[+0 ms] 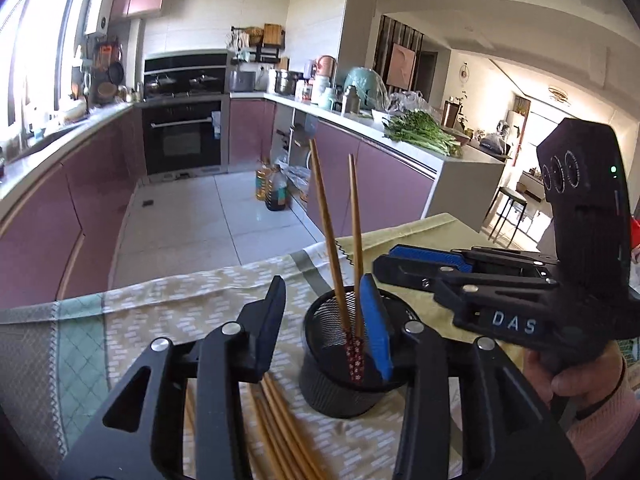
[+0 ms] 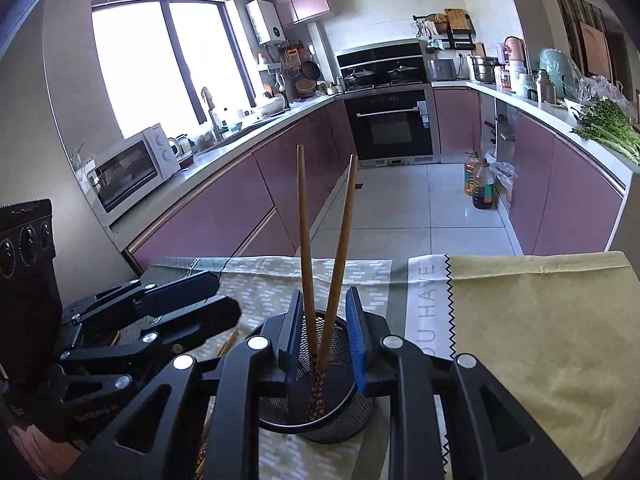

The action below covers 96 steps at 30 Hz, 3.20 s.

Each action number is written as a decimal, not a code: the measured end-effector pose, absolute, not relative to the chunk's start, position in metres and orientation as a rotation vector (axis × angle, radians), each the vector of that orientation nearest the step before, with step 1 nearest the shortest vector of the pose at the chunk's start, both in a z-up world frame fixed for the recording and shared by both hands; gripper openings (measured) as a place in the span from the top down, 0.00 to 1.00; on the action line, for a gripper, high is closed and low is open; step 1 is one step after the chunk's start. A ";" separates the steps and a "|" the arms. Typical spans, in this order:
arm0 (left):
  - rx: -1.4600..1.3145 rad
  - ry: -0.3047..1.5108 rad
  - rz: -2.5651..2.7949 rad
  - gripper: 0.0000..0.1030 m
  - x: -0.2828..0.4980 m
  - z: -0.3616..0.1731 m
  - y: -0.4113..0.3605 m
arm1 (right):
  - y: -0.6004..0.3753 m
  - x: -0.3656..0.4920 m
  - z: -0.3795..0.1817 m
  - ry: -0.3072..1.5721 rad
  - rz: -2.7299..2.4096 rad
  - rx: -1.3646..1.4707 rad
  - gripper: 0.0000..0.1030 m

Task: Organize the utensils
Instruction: 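Lower the left gripper's chopstick into the cup and open while the right gripper releases its own, then move both open grippers back over the remaining chopsticks, then close the left gripper on a chopstick while the right gripper grasps another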

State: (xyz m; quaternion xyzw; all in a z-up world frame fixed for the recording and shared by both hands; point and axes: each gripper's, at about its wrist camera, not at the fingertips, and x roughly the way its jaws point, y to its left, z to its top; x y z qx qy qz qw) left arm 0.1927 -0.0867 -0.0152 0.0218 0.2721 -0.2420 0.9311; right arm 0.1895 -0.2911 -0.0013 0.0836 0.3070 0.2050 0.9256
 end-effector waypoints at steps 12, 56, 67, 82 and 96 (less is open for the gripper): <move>0.110 0.644 -0.364 0.51 0.138 -0.034 -0.006 | -0.263 0.104 -0.009 0.578 0.618 0.042 0.64; 0.134 0.921 -0.336 0.67 0.132 -0.114 0.014 | -0.207 0.124 -0.096 0.898 0.494 -0.041 0.72; 0.154 0.918 -0.313 0.78 0.152 -0.114 0.006 | -0.200 0.143 -0.098 0.891 0.457 -0.018 0.79; 0.012 0.901 -0.327 0.92 0.134 -0.107 0.020 | -0.223 0.135 -0.093 0.867 0.508 0.120 0.94; 0.096 0.952 -0.396 0.90 0.131 -0.115 0.000 | -0.198 0.130 -0.099 0.915 0.564 0.003 0.91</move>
